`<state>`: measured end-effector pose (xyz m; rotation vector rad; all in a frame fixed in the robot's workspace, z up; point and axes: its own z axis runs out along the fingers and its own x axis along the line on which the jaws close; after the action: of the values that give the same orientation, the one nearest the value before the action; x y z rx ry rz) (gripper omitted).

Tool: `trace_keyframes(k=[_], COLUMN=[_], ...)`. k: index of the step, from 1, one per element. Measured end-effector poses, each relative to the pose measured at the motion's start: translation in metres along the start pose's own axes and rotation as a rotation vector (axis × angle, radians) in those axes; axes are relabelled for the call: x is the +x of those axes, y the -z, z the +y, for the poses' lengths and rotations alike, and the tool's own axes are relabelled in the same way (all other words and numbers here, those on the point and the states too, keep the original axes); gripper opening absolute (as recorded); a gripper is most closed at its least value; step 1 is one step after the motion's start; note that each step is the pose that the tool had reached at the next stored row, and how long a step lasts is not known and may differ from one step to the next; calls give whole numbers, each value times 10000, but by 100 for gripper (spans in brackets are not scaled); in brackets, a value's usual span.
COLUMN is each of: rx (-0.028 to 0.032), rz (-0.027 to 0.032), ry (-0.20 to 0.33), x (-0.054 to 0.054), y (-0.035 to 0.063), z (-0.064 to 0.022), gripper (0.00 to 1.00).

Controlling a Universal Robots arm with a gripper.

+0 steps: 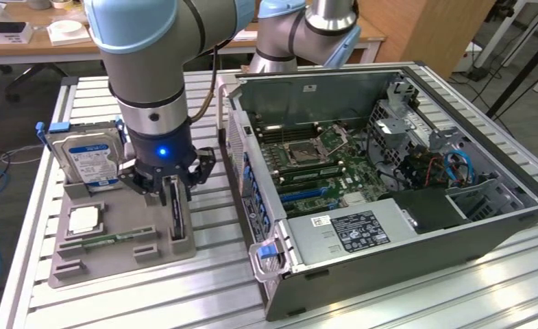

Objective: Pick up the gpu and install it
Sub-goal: 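Pick up the gpu and move the gpu toward the slot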

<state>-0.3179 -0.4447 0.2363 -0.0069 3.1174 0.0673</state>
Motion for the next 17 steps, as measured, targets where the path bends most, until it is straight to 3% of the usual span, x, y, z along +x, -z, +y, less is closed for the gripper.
trace_keyframes(k=[9, 10, 17], rx=[0, 0, 0], rz=[1, 1, 0], ry=[0, 0, 0], x=[0, 0, 0], y=[0, 0, 0], z=[0, 0, 0], gripper=[36, 29, 27])
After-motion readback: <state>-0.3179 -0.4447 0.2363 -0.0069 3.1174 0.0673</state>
